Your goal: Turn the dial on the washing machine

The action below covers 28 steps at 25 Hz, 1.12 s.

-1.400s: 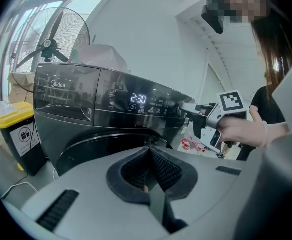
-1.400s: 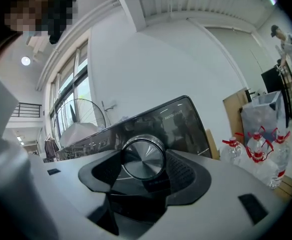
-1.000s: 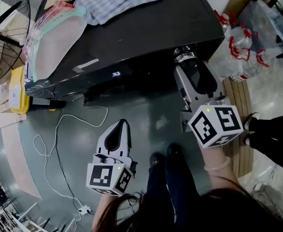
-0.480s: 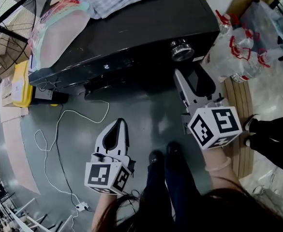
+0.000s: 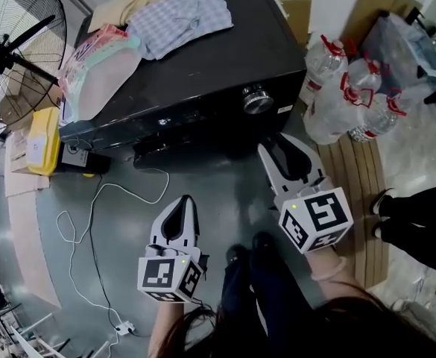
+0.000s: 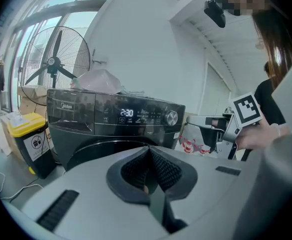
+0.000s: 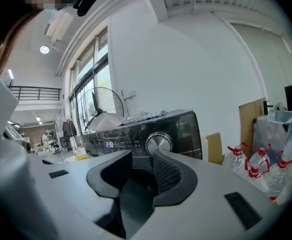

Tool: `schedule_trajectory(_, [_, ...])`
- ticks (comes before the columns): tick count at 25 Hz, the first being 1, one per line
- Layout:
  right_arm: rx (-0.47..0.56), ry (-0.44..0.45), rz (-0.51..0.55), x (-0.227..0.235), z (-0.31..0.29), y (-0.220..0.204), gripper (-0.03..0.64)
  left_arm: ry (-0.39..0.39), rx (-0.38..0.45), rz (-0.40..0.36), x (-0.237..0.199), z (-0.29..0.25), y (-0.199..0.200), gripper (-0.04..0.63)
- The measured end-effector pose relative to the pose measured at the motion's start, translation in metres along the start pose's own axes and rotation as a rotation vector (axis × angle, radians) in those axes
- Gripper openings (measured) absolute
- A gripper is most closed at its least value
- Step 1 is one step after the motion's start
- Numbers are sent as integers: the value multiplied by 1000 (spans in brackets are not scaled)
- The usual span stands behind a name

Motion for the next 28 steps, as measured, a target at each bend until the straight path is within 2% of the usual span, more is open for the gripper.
schedule_trajectory(13, [-23,17,58,-24,50,20,98,27,0,-10,21,42,34,17])
schedule_trajectory(18, [-18,22,94,-45,78,30,71,13,4,-38,30,69,48,17])
schedule_trajectory(28, [10,1,136,-84,137,55,43,-9,50,-46,45,121,84,17])
Point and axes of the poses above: the fingertips, and each gripper's own axes: z backward along the fingers, x to its right, y out of its top, the point moved 4 cm from there along z, backward along the fingers, and after that the axes turned 15 degrees about -z, right-handed, at the moved point
